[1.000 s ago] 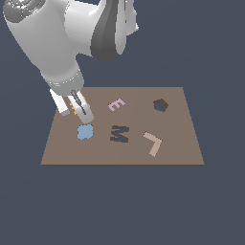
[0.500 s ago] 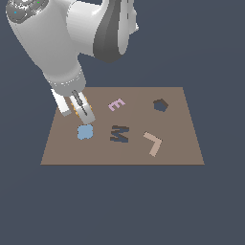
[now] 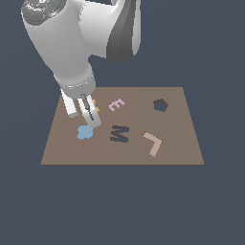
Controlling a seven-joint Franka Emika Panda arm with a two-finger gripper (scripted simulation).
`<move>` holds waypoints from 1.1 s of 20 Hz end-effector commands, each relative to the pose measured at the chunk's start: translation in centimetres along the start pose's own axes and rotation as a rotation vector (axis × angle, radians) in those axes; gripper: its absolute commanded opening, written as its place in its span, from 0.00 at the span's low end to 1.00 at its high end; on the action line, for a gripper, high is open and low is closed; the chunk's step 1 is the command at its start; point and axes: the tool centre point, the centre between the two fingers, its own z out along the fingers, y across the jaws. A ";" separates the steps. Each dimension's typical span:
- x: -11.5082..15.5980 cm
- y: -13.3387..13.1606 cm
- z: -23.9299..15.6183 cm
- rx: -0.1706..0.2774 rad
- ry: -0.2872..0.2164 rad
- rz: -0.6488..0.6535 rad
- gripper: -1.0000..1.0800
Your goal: Insert a designated object into the corresponding slot on a board.
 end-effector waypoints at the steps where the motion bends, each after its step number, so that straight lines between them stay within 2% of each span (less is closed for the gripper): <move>1: -0.8 -0.8 -0.1 0.001 0.000 0.043 0.00; 12: -4.5 -6.4 -0.5 0.001 0.000 0.295 0.00; 22: -6.0 -10.7 -0.7 0.001 0.000 0.470 0.00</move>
